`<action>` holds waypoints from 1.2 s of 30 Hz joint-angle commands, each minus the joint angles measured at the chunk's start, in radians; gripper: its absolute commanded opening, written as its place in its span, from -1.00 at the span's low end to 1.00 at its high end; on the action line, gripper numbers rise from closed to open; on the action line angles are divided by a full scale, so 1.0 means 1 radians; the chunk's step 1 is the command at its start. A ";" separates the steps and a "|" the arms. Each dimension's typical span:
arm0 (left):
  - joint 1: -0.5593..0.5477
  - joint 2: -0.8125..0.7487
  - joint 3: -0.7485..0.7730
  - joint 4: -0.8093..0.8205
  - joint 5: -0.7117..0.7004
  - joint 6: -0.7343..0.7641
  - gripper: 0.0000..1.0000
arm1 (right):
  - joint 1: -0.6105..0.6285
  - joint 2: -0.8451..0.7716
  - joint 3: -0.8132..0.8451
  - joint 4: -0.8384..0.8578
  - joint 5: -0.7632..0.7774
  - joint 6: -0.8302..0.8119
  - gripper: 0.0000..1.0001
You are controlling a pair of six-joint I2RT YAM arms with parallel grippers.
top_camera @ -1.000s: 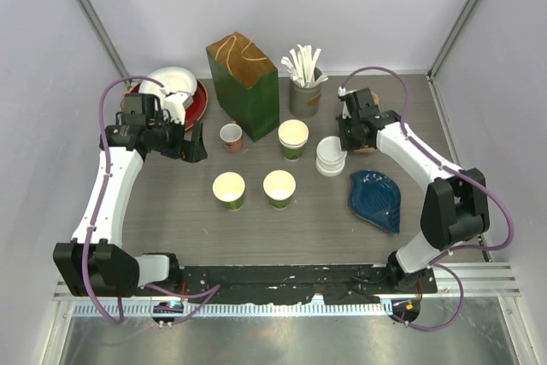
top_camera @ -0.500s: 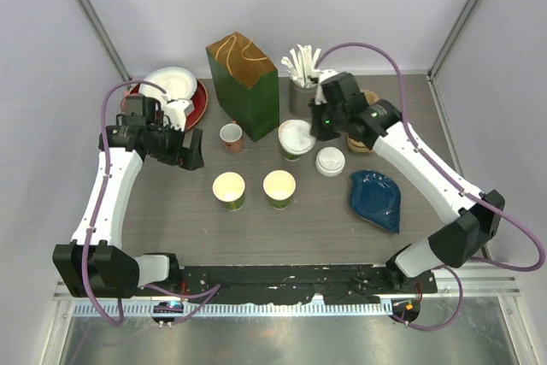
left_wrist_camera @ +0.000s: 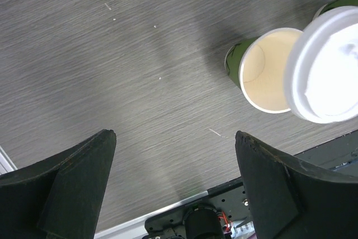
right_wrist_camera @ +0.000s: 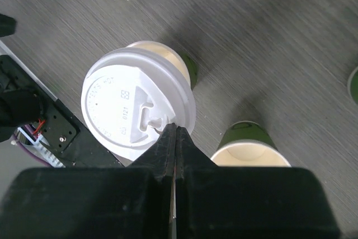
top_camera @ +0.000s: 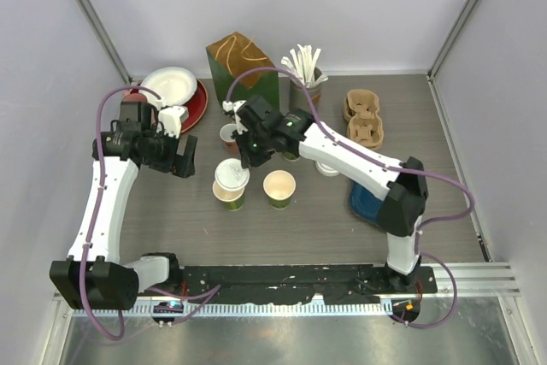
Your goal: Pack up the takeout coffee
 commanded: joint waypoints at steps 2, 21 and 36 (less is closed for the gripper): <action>0.006 -0.016 0.004 0.001 -0.016 0.006 0.85 | 0.018 0.066 0.149 -0.072 -0.041 -0.024 -0.99; 0.006 -0.021 0.006 0.004 0.003 0.027 0.85 | 0.037 0.221 0.231 -0.142 -0.030 -0.050 -0.98; 0.006 -0.025 0.001 0.010 0.017 0.034 0.85 | 0.041 0.267 0.298 -0.160 -0.025 -0.048 -0.98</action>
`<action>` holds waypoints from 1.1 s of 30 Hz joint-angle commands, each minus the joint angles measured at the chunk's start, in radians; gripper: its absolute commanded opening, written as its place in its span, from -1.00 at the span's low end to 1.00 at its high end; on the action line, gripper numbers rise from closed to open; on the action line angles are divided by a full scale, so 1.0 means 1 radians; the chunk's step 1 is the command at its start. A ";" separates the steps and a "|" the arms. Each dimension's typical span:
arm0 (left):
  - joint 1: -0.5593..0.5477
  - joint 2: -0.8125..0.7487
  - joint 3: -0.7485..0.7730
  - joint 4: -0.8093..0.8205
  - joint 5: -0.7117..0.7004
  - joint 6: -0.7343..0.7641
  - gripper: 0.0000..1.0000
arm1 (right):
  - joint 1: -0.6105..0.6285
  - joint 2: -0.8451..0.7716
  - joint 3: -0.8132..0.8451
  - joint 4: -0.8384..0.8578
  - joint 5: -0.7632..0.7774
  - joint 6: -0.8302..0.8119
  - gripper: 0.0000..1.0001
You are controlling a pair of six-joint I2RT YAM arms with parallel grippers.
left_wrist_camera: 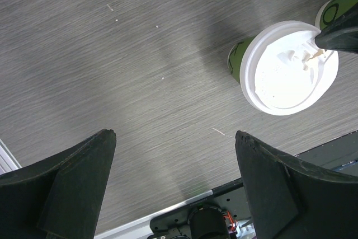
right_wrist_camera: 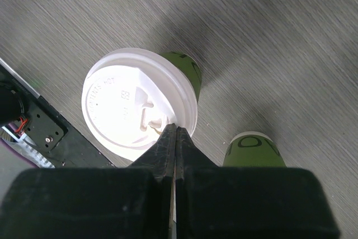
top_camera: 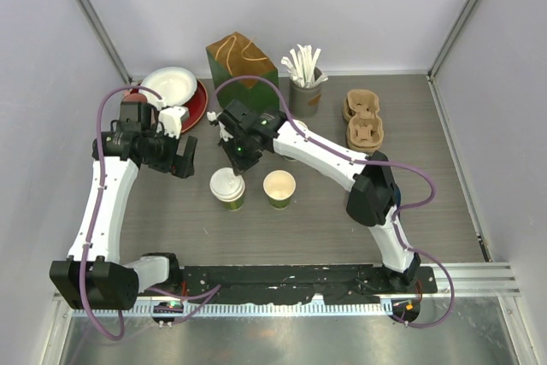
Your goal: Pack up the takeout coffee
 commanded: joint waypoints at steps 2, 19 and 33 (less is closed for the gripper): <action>0.006 -0.022 0.000 0.011 0.023 0.009 0.85 | 0.009 0.009 0.064 -0.015 0.006 -0.017 -0.99; 0.006 -0.028 -0.005 0.010 0.025 0.015 0.85 | 0.012 0.011 0.016 -0.024 0.012 -0.020 -0.98; 0.006 -0.022 -0.014 0.010 0.054 0.009 0.85 | 0.021 0.016 0.004 -0.017 0.020 -0.023 -0.98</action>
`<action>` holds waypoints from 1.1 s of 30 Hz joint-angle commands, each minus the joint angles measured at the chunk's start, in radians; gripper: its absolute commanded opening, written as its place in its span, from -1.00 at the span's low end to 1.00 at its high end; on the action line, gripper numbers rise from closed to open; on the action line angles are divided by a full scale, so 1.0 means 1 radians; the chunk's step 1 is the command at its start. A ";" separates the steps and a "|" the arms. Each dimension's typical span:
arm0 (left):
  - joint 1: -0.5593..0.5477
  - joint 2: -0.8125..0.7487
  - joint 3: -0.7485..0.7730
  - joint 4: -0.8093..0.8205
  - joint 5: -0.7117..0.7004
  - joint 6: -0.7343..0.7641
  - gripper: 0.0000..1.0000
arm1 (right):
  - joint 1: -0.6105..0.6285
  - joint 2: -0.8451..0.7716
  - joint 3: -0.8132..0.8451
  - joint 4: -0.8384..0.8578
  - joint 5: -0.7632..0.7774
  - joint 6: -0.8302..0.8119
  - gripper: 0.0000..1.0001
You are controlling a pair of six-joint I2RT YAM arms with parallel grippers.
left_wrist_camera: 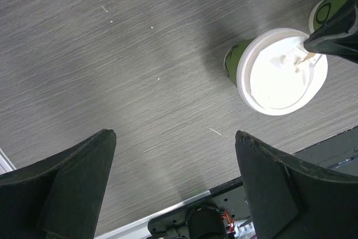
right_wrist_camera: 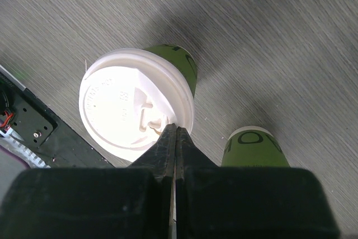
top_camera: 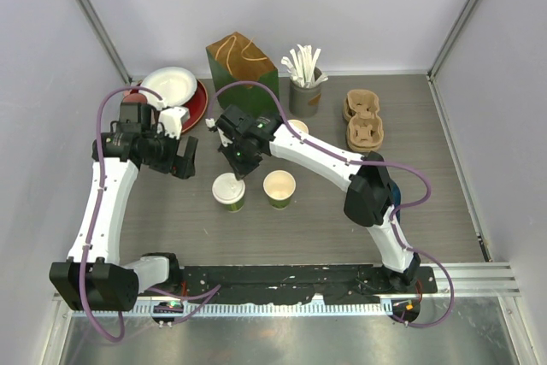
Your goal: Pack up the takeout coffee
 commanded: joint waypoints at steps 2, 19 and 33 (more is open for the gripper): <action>0.006 -0.016 -0.019 0.011 0.079 -0.001 0.85 | 0.006 -0.008 0.004 0.012 0.002 -0.004 -0.95; 0.006 0.024 -0.068 0.043 0.360 0.011 -0.04 | 0.006 -0.079 0.054 0.009 0.054 0.002 -0.03; -0.027 0.050 -0.200 0.212 0.570 0.017 -1.00 | 0.005 -0.384 -0.507 0.613 -0.153 0.094 -0.99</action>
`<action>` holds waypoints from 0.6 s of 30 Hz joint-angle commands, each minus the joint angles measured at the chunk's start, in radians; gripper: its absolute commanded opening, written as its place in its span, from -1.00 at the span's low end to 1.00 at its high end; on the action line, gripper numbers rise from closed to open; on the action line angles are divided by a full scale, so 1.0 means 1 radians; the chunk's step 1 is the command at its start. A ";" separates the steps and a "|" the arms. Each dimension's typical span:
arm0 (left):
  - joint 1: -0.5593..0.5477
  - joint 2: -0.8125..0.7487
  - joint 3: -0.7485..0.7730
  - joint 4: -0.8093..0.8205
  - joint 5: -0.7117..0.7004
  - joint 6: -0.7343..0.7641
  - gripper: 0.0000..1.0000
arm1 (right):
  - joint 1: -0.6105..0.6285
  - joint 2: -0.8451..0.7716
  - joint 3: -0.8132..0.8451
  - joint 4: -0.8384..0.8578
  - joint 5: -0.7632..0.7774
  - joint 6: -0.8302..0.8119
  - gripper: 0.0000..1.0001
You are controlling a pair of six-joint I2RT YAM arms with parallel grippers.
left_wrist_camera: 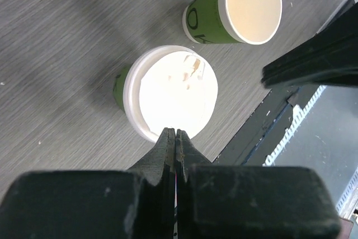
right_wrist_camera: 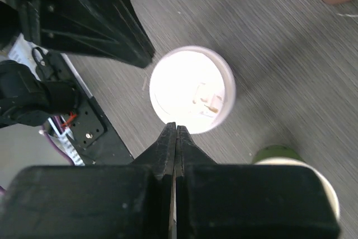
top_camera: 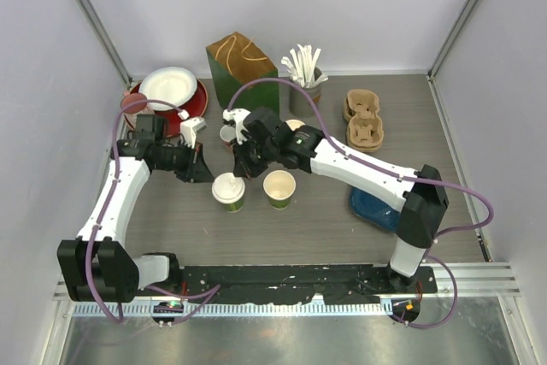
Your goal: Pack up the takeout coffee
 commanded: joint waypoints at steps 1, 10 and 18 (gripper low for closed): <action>-0.023 0.004 0.009 0.037 0.064 0.027 -1.00 | 0.006 0.002 -0.049 0.199 -0.087 0.060 -0.98; -0.060 0.010 -0.023 0.049 0.014 0.062 -1.00 | 0.006 0.019 -0.072 0.251 -0.114 0.066 -0.98; -0.068 0.115 -0.083 0.045 -0.095 0.192 -1.00 | 0.005 0.111 -0.281 0.369 -0.120 0.132 -0.98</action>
